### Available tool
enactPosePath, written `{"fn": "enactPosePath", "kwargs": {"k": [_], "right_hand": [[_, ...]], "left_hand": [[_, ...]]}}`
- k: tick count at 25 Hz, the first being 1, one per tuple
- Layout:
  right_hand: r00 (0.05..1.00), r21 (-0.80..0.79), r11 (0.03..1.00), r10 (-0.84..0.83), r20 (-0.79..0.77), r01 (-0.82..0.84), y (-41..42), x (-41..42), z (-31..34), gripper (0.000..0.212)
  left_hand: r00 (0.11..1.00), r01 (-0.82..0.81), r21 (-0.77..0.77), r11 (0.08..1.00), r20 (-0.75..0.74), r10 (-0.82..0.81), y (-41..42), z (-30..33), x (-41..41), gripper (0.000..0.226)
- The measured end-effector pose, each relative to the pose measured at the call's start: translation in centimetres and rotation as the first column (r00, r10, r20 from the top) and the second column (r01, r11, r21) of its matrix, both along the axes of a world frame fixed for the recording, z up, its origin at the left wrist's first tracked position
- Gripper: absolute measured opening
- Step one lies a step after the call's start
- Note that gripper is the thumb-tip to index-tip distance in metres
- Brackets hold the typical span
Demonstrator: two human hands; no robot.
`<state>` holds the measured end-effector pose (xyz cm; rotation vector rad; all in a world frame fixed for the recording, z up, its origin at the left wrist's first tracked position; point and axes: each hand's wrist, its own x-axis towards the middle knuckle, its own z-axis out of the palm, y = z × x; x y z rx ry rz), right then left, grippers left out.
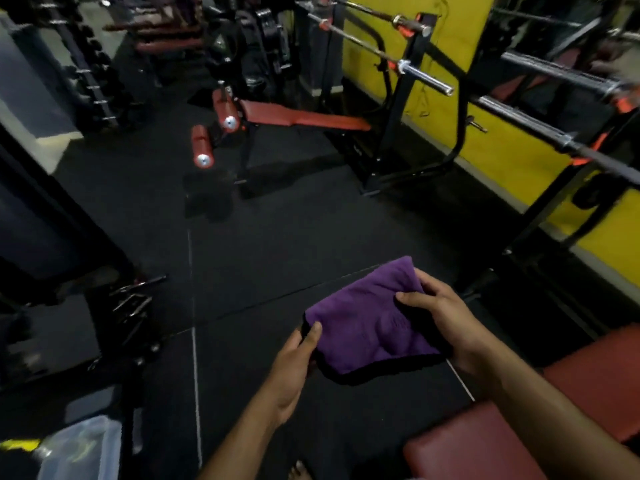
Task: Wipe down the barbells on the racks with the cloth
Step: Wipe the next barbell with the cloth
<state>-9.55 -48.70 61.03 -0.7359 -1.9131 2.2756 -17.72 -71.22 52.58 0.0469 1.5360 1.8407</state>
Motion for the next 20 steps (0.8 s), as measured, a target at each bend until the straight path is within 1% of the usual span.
{"fn": "enactPosePath", "kwargs": {"k": [1,3,4,6,7,8,10,12,14,16,17,19,20], "right_hand": [[0.999,-0.017,0.999,-0.035,-0.006,0.035,-0.1,-0.3,0.2,0.033],[0.994,-0.085,0.991,-0.108,0.007,0.108,0.3,-0.4,0.0,0.024],[0.989,-0.109,0.983,-0.145,0.029,0.148,0.9,-0.1,-0.1,0.027],[0.971,-0.151,0.962,-0.214,0.104,0.228,2.1,0.9,-0.7,0.048],[0.962,-0.161,0.952,-0.243,0.124,0.262,2.8,1.4,-0.9,0.051],[0.954,-0.151,0.944,-0.277,0.117,0.293,3.6,1.9,-1.0,0.046],[0.93,-0.069,0.928,-0.363,0.064,0.367,5.2,2.6,-1.0,0.028],[0.896,-0.017,0.896,-0.443,0.033,0.444,7.2,2.9,-0.8,0.023],[0.868,-0.007,0.868,-0.496,0.01,0.496,10.1,2.8,-0.7,0.021],[0.805,-0.057,0.804,-0.593,-0.022,0.591,14.9,2.1,-0.6,0.02],[0.768,-0.1,0.767,-0.639,-0.041,0.633,16.1,1.6,-0.1,0.02],[0.649,-0.242,0.644,-0.758,-0.07,0.726,20.7,1.5,-0.2,0.018],[0.584,-0.332,0.562,-0.811,-0.042,0.757,23.1,1.7,-0.6,0.018]], "left_hand": [[0.999,0.046,0.013,0.999,0.011,-0.046,0.7,0.1,-1.3,0.048],[0.997,0.075,0.066,0.995,-0.001,-0.075,2.8,1.0,-2.9,0.042],[0.996,0.091,0.096,0.991,-0.01,-0.091,4.2,1.3,-3.4,0.038],[0.985,0.167,0.134,0.977,-0.062,-0.16,6.9,1.7,-3.7,0.032],[0.973,0.222,0.14,0.965,-0.088,-0.211,8.1,1.8,-3.7,0.032],[0.961,0.271,0.145,0.952,-0.099,-0.258,9.3,1.5,-3.8,0.034],[0.937,0.34,0.157,0.927,-0.134,-0.321,11.3,0.8,-4.4,0.046],[0.919,0.383,0.175,0.907,-0.17,-0.355,13.4,0.3,-5.5,0.059],[0.917,0.393,0.194,0.899,-0.161,-0.366,16.0,0.5,-6.4,0.061],[0.903,0.43,0.18,0.885,-0.114,-0.415,20.9,0.4,-7.2,0.054],[0.889,0.458,0.18,0.87,-0.08,-0.451,21.9,0.9,-7.5,0.049],[0.826,0.561,0.188,0.806,-0.068,-0.559,27.6,0.9,-8.1,0.045],[0.788,0.613,0.178,0.77,-0.064,-0.613,31.2,1.0,-8.4,0.047]]}}
